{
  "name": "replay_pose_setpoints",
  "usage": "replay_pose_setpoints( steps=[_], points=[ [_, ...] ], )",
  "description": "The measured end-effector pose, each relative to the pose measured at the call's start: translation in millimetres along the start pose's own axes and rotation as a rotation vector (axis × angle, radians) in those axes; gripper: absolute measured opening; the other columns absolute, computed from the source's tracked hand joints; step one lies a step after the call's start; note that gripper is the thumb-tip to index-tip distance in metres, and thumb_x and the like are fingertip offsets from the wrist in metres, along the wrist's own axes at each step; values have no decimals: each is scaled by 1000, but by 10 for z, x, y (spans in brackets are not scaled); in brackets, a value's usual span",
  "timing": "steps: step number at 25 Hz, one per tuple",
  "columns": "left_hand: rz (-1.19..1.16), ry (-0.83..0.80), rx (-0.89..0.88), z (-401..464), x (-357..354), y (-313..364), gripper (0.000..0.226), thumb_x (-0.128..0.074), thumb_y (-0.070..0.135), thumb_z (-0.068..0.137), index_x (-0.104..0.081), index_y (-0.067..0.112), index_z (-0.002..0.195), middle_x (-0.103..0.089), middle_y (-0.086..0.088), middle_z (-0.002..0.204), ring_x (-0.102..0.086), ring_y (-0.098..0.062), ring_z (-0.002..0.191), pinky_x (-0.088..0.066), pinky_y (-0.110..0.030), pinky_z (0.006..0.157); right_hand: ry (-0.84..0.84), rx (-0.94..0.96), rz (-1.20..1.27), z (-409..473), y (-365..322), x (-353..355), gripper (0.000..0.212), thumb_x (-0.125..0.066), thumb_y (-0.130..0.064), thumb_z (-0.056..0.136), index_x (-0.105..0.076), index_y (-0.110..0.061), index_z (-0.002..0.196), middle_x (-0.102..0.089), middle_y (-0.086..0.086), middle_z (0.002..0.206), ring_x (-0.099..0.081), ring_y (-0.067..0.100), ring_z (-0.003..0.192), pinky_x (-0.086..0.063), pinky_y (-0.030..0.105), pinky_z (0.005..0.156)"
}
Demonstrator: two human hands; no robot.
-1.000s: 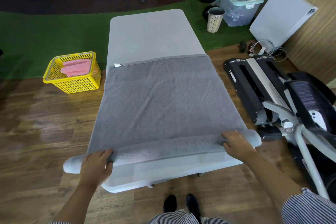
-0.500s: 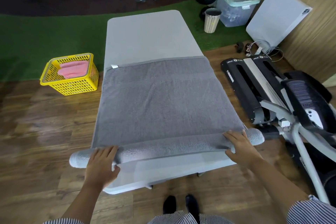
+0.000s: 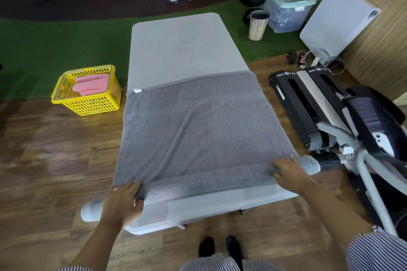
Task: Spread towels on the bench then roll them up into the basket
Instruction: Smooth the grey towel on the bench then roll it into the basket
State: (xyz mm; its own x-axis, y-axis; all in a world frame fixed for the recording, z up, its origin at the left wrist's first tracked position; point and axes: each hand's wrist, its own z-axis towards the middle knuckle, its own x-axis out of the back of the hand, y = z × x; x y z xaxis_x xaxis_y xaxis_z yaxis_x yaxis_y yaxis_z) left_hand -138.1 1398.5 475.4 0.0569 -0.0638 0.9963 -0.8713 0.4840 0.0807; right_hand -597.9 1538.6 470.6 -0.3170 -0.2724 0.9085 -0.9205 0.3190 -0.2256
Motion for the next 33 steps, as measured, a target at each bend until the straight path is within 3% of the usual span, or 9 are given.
replay_pose_setpoints(
  steps=[3,6,11,17,22,27,30,31,33],
  points=[
    [-22,26,12,29,-20,68,45,-40,29,67,-61,15,104,-67,-2,102,-63,-26,90,-48,-47,77,105,46,-10,19,48,11,31,-50,-16,86,-53,-14,117,-56,1,114,-49,21,113,-11,46,117],
    [-37,-8,24,-13,-47,149,47,-41,32,70,-67,13,104,-68,-2,105,-64,-25,97,-46,-44,84,158,81,-15,-14,76,-25,42,-55,-14,87,-50,-10,128,-50,5,130,-45,26,125,-15,48,116],
    [-20,-103,16,53,-143,147,59,-43,40,61,-64,14,109,-69,-1,104,-65,-25,95,-42,-42,91,90,82,-75,-39,45,-5,55,-58,-16,83,-44,-9,135,-49,6,136,-40,24,130,-8,39,117],
    [-14,-48,-60,123,-57,144,44,-39,36,61,-69,17,87,-66,4,64,-64,-23,56,-51,-33,58,-26,17,-151,42,70,127,33,-46,-30,86,-55,-19,115,-60,-1,115,-52,19,110,-22,34,109],
    [-67,23,-56,226,-28,162,43,-42,33,66,-62,19,102,-68,5,96,-65,-21,81,-49,-42,76,24,36,-96,162,-2,154,36,-44,-18,86,-52,-17,121,-54,1,125,-48,22,116,-19,42,112],
    [-32,-77,-23,230,-154,273,54,-66,35,55,-65,18,106,-69,5,97,-66,-22,87,-46,-47,87,-93,45,-156,84,-93,104,53,-49,-26,87,-37,-15,137,-43,0,137,-37,21,129,-5,44,118],
    [-10,-73,-24,217,-136,273,39,-52,37,61,-66,20,93,-68,7,78,-66,-22,68,-49,-38,71,-113,19,-115,65,-85,148,37,-45,-33,81,-53,-20,114,-57,0,114,-49,23,114,-25,36,108],
    [-11,-73,-38,223,-118,266,39,-45,38,61,-66,20,88,-66,7,68,-63,-22,59,-48,-35,64,-142,-6,-75,50,-92,190,26,-39,-37,75,-54,-25,93,-59,-2,95,-54,24,102,-35,34,94],
    [-25,-59,-73,243,-93,240,42,-40,39,59,-67,19,84,-65,6,60,-60,-23,51,-46,-30,55,-170,-30,-20,41,-90,229,13,-33,-39,68,-41,-29,70,-50,-4,76,-54,24,86,-35,30,73]
  ],
)
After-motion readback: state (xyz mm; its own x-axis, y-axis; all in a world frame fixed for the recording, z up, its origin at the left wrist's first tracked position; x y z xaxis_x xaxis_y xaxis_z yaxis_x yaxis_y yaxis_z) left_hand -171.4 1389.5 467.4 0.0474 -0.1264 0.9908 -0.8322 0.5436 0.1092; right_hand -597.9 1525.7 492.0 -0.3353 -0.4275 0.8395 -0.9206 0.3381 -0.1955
